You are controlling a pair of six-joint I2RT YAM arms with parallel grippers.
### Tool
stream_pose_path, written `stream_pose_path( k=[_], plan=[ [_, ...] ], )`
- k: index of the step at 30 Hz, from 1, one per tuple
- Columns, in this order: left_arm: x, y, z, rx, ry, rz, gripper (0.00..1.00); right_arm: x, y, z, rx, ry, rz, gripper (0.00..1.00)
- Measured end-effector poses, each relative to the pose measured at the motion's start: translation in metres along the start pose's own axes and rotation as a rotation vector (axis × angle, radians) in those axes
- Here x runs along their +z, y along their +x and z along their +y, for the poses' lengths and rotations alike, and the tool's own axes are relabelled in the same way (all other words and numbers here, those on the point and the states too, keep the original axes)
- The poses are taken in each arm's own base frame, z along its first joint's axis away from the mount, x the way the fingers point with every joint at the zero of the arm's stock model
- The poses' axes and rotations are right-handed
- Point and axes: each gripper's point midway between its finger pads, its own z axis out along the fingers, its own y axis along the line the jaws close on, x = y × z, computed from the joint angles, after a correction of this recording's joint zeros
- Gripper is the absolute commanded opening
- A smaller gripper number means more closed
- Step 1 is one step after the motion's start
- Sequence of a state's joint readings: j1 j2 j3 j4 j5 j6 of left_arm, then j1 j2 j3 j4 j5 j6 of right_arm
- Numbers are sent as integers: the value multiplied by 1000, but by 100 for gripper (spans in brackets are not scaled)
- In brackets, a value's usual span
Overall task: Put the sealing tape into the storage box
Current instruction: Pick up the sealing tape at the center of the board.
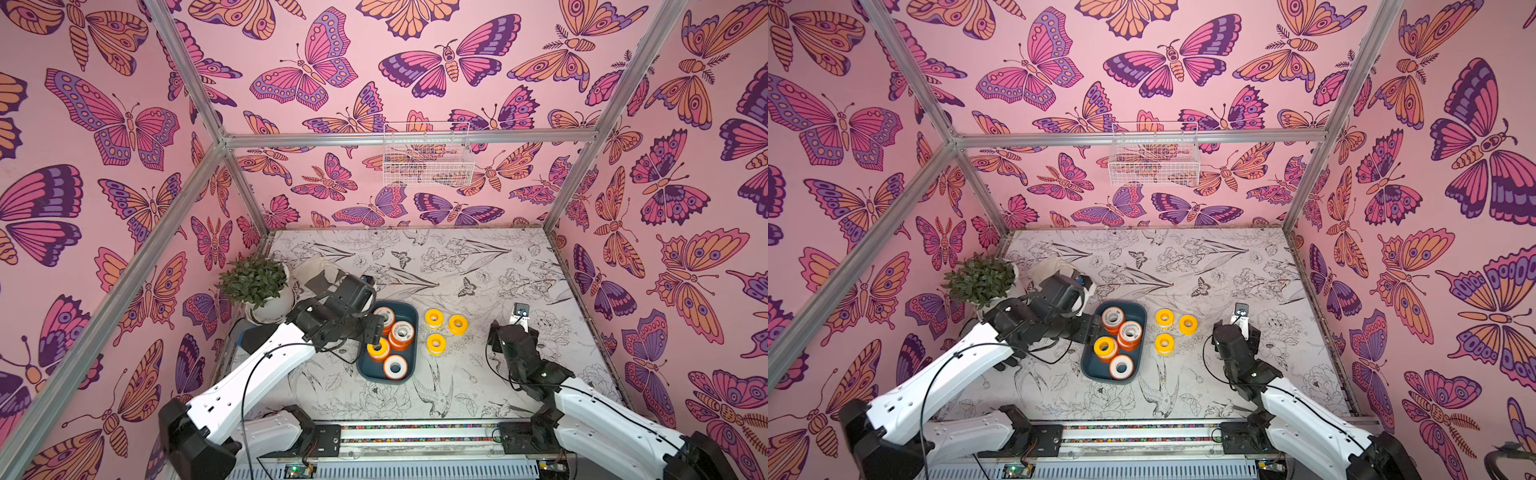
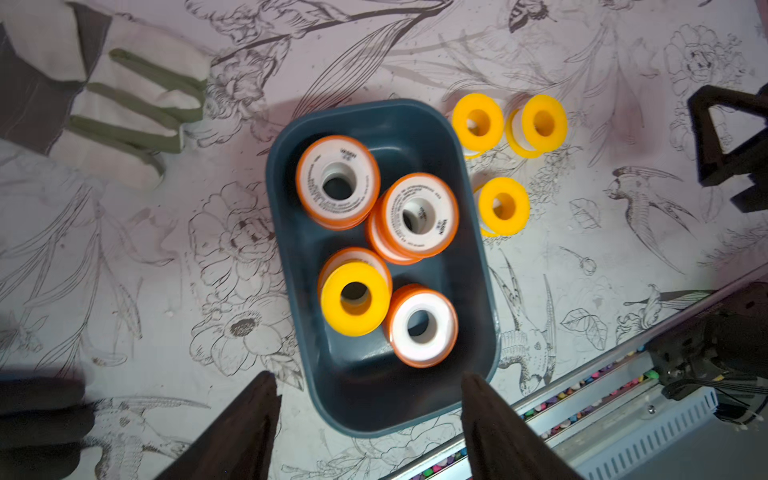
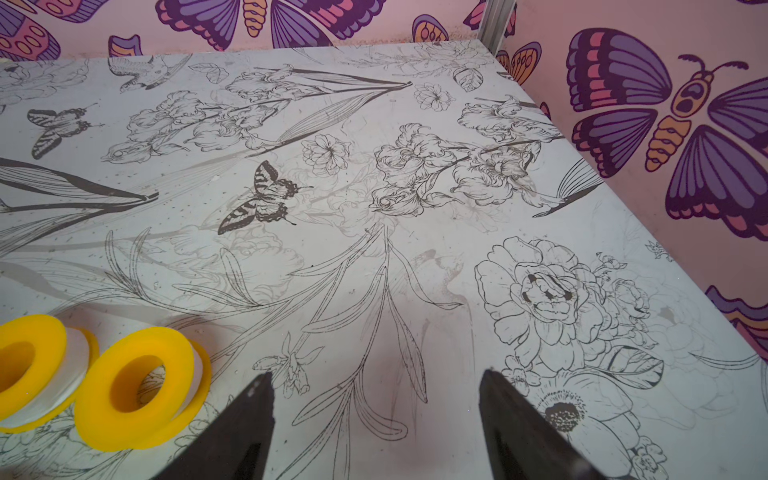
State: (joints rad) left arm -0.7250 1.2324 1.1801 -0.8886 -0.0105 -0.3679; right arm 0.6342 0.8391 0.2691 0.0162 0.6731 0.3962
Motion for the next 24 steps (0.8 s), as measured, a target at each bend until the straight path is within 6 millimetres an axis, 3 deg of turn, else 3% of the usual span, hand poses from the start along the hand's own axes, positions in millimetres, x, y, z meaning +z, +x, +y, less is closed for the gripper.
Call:
stream_pose_path(
  k=[7, 10, 16, 24],
  plan=[
    [66, -39, -76, 126, 61, 80, 76, 0, 0, 0, 0, 0, 0, 81],
    [97, -52, -99, 157, 79, 110, 77, 0, 0, 0, 1, 0, 0, 81],
    [149, -73, -129, 192, 109, 142, 78, 0, 0, 0, 0, 0, 0, 82],
    [197, -81, -154, 243, 112, 160, 75, 2, 2, 1, -6, 5, 10, 81]
  ],
)
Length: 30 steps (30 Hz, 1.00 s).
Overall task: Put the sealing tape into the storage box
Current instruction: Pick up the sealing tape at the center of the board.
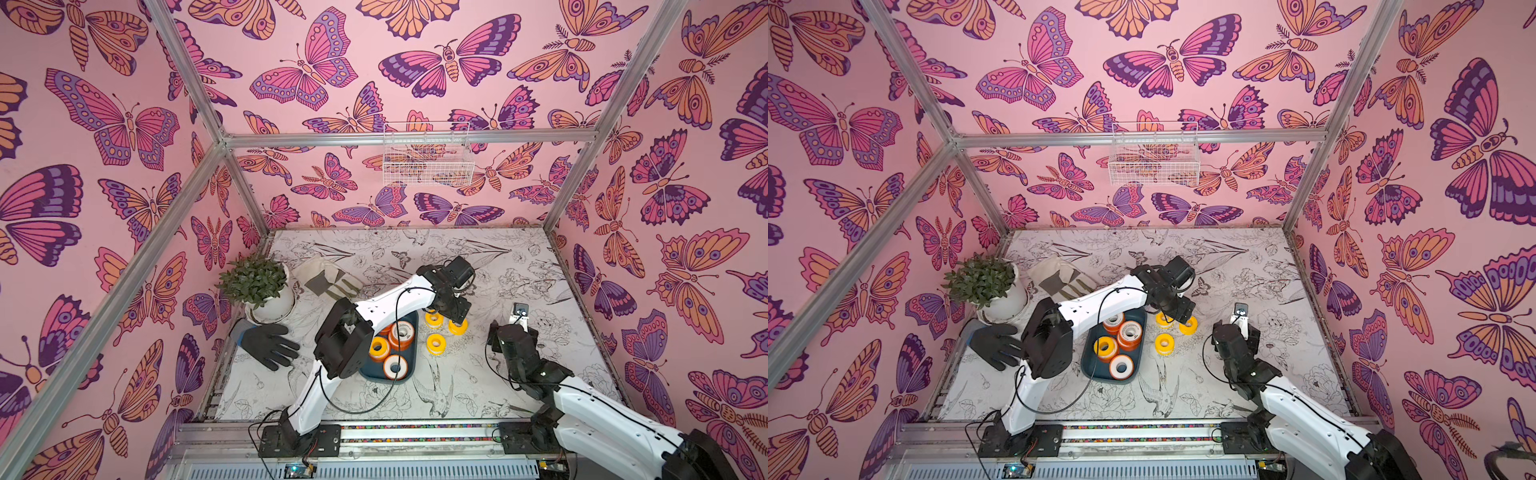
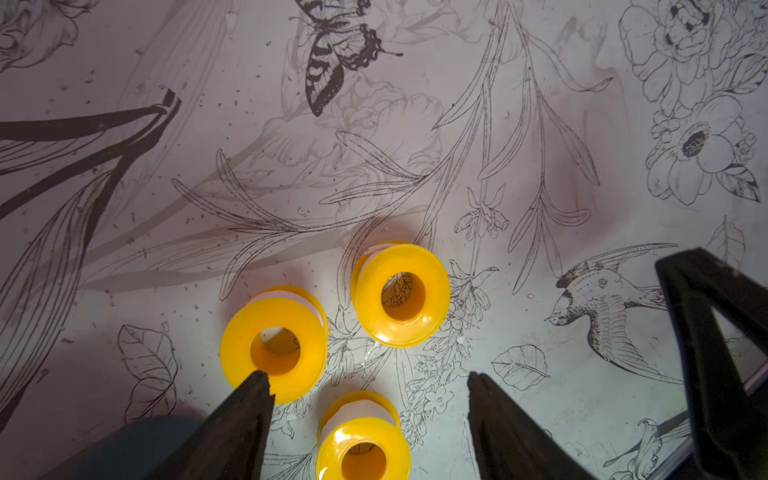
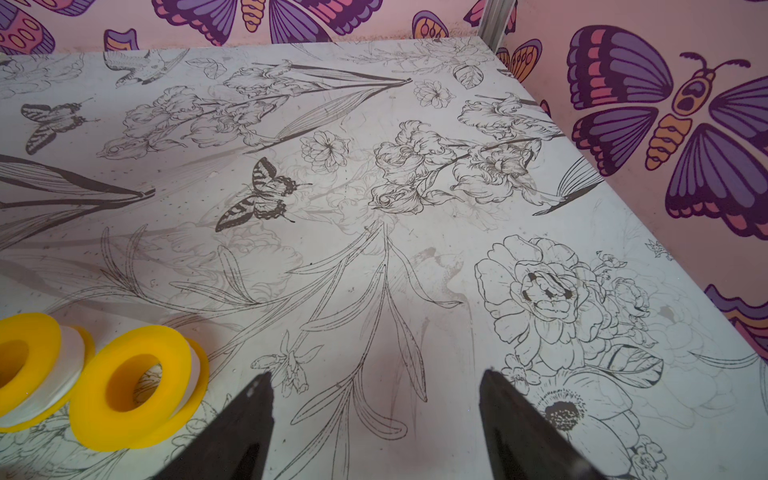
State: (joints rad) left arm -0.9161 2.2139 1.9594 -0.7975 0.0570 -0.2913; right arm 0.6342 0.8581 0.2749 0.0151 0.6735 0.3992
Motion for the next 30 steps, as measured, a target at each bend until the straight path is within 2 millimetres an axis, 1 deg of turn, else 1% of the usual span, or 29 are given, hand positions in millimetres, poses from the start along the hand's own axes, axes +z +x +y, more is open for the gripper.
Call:
stream_pose_path(
  k=[6, 12, 23, 26, 30],
  plan=[
    [26, -11, -8, 22, 4, 10, 73, 0, -3, 1, 18, -1, -4, 81],
    [45, -5, -7, 28, -6, 47, 73, 0, -3, 0, 24, 1, -6, 81],
    [51, 0, -22, 58, 0, 60, 74, 0, -3, 0, 23, 1, -5, 82],
    [56, 5, -22, 62, -7, 74, 75, 1, -1, 0, 18, 4, 0, 81],
    [59, 5, -19, 63, -23, 73, 75, 1, 0, 0, 15, 5, 4, 82]
  ],
)
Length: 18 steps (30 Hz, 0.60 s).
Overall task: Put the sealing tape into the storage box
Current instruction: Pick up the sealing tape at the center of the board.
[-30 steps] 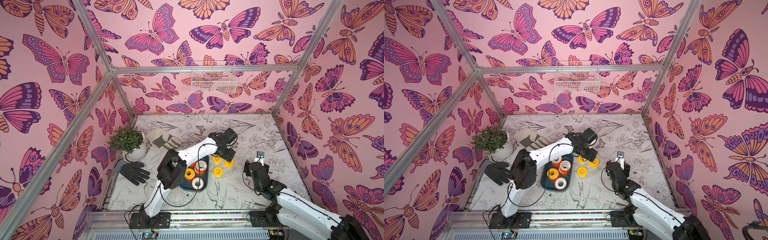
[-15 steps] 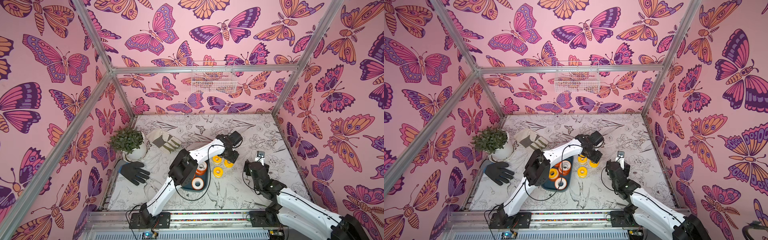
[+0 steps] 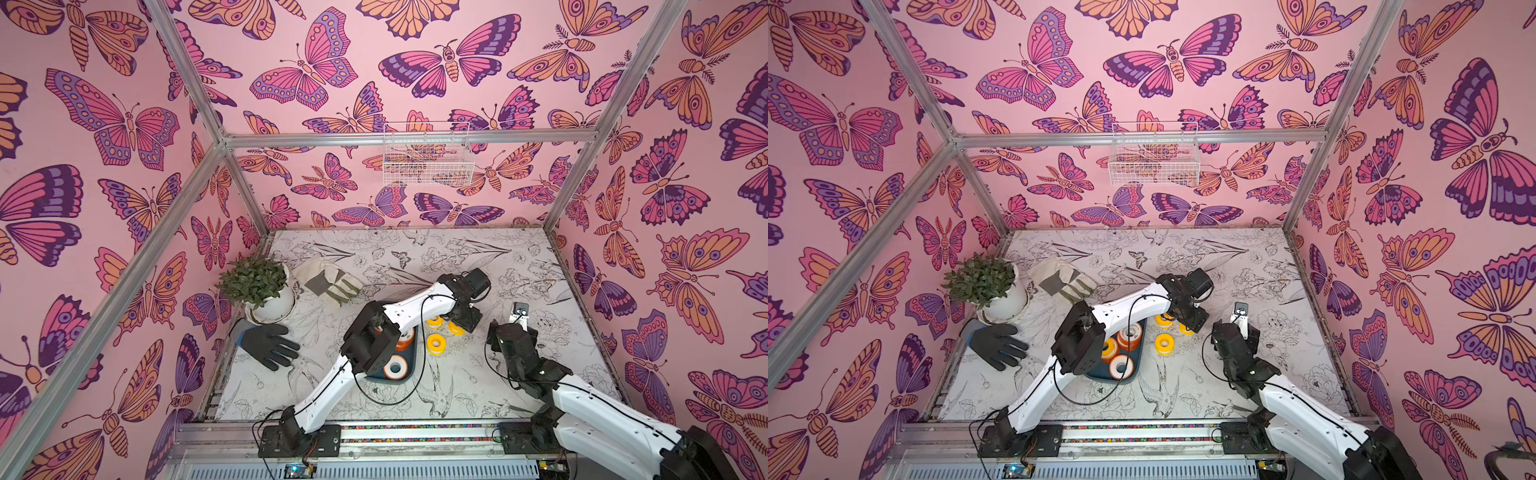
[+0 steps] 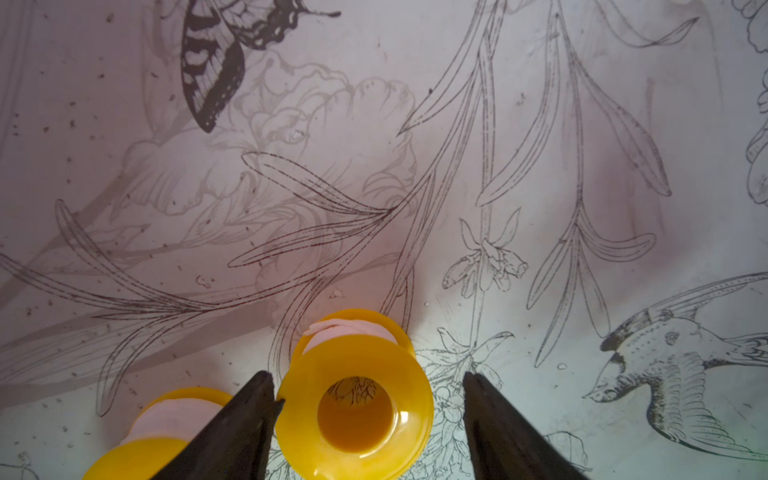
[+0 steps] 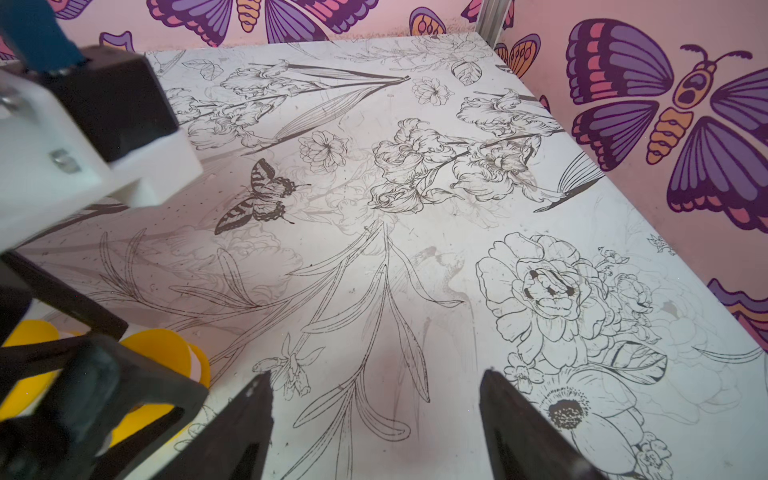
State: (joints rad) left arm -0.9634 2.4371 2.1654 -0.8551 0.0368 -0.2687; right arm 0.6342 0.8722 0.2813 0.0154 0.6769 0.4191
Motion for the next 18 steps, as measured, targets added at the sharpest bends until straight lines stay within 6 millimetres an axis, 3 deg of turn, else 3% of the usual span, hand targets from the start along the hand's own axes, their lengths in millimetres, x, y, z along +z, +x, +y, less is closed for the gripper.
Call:
stream_pose_path(
  k=[18],
  plan=[
    [13, 11, -2, 25, -38, 30, 74, 1, 0, 1, -6, 3, 7, 82]
  ],
)
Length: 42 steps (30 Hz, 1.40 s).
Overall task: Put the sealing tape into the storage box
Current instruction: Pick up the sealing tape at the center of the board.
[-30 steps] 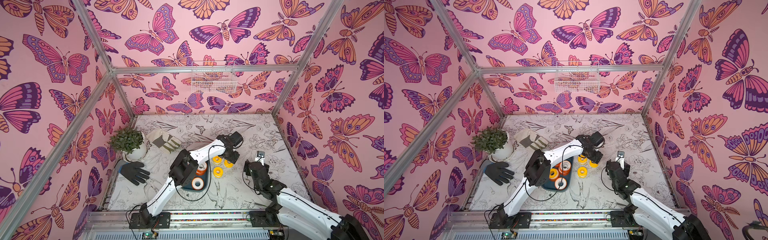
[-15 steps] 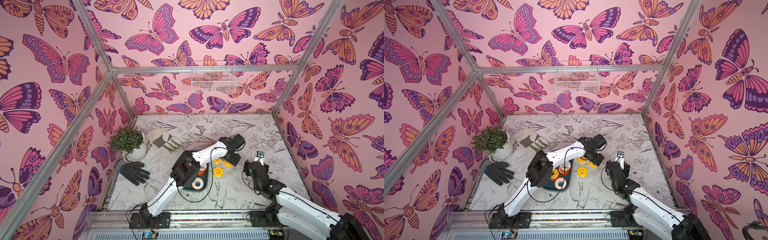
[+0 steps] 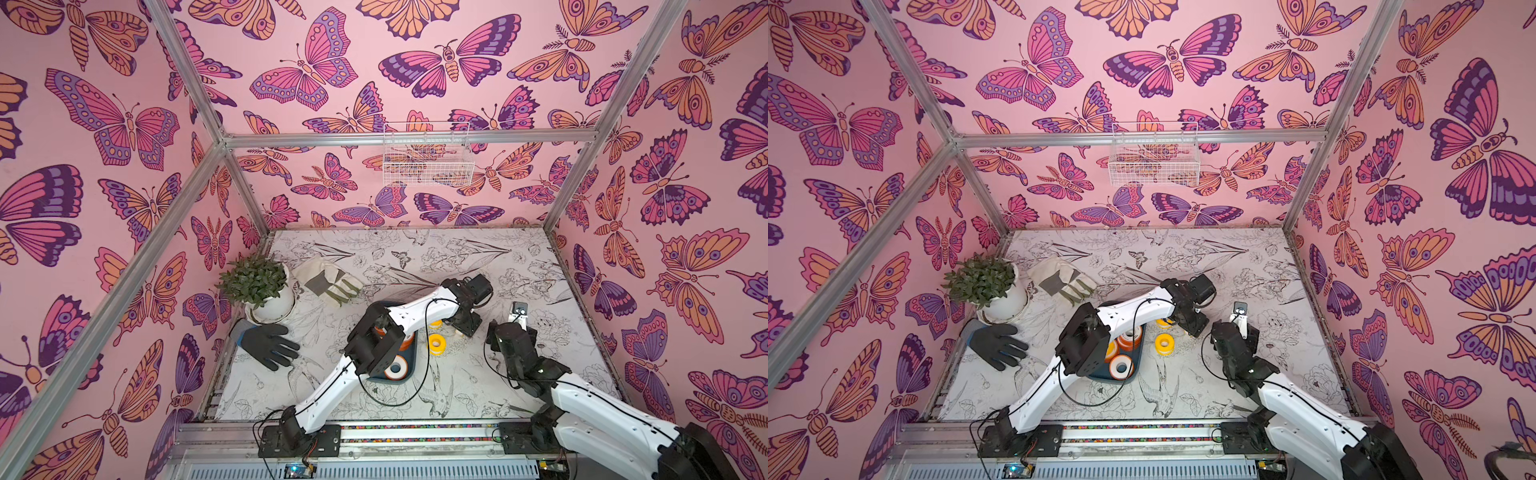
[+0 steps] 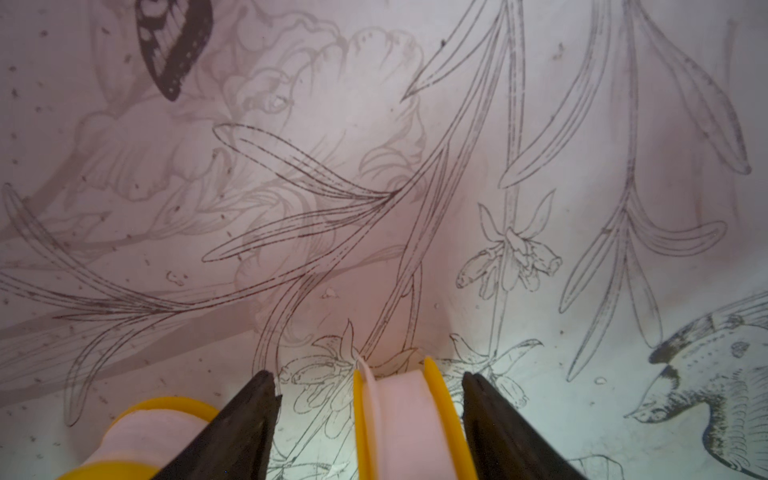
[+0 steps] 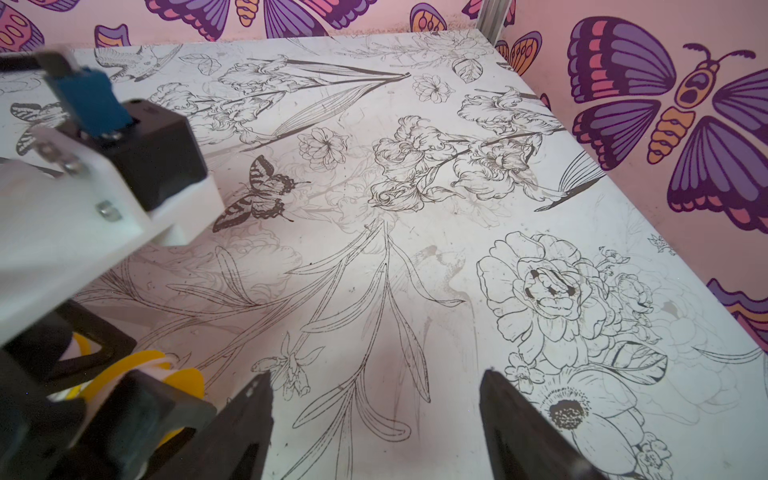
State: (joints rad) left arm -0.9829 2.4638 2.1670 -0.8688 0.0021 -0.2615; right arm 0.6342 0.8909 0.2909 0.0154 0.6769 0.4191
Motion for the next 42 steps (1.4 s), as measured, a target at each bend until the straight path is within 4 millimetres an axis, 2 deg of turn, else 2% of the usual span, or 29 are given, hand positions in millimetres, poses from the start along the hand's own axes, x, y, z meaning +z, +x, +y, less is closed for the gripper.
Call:
stream_pose_path(
  k=[7, 13, 18, 23, 26, 31, 36, 42],
  plan=[
    [1, 2, 0, 3, -8, 3, 63, 0, -2, 1, 2, -2, -3, 82],
    [4, 16, -1, 10, -30, 33, 57, 0, -2, 1, 0, 0, 0, 82],
    [-8, 31, -3, 16, -43, 59, 50, 0, -2, 1, 0, 0, 0, 81],
    [-23, 33, -8, 18, -51, 45, 30, 1, -1, 1, -4, 1, 4, 82],
    [-28, 32, -11, 17, -49, 36, 22, 1, 0, 1, -5, 2, 5, 82],
    [-34, 32, -12, 22, -51, 28, 20, 1, 0, 1, -5, 2, 6, 82],
    [-57, 32, -9, 22, -60, 4, 20, 1, 0, 1, -5, 2, 6, 82],
    [-117, 32, -1, 7, -71, -89, 20, 2, 1, 1, -8, 4, 9, 82]
  ],
)
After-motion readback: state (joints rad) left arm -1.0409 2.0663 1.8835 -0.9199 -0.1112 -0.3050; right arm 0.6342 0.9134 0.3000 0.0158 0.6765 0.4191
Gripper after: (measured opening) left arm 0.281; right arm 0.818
